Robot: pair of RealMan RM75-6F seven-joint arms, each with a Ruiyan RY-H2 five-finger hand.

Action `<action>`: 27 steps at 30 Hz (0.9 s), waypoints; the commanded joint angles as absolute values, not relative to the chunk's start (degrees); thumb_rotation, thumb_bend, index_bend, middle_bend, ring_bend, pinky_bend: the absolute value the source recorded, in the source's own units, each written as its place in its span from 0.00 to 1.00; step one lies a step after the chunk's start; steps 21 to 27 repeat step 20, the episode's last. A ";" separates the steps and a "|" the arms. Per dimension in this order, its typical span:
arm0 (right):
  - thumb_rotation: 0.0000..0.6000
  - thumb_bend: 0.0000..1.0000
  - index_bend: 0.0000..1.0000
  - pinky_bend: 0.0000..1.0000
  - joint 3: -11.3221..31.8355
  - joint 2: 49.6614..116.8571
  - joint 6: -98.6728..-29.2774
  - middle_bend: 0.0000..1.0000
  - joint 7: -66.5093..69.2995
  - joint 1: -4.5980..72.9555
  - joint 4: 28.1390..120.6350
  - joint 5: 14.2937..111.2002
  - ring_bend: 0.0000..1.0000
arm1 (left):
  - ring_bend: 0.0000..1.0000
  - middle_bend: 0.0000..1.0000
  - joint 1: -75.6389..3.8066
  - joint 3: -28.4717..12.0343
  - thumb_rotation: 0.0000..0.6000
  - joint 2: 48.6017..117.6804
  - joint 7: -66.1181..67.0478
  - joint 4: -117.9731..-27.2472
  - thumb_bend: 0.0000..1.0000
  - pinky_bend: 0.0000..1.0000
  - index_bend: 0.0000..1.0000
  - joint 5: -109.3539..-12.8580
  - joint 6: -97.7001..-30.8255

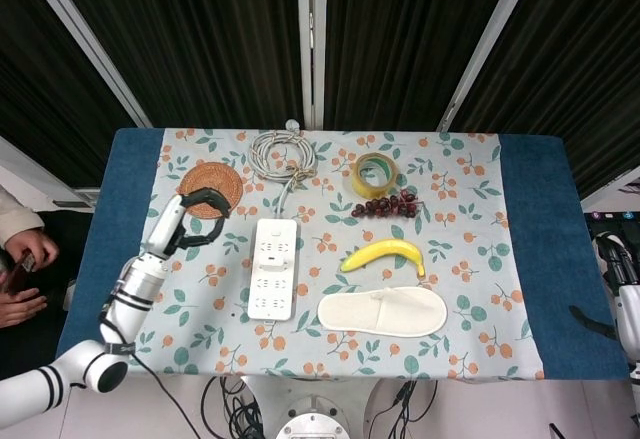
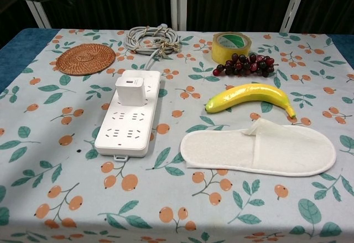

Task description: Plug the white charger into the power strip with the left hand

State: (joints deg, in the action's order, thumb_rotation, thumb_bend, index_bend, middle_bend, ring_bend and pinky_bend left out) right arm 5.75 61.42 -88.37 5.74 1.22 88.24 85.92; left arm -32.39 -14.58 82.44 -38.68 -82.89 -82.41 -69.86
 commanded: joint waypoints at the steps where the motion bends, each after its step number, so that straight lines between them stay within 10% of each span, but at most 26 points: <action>1: 1.00 0.05 0.00 0.00 5.55 61.35 -87.71 0.07 6.47 1.78 87.65 86.41 0.00 | 0.25 0.38 -23.84 -11.80 1.00 76.43 -10.51 -79.35 0.21 0.19 0.36 -79.11 -80.59; 13: 1.00 0.05 0.00 0.00 4.67 62.40 -89.02 0.00 5.50 1.50 87.36 87.86 0.00 | 0.00 0.08 -13.02 -4.59 1.00 68.88 7.31 -88.65 0.10 0.00 0.15 -76.58 -85.92; 27: 1.00 0.05 0.00 0.00 3.63 62.77 -89.53 0.00 5.24 0.92 87.83 88.69 0.00 | 0.00 0.06 -8.51 -1.54 1.00 68.32 10.68 -94.43 0.09 0.00 0.12 -78.15 -89.30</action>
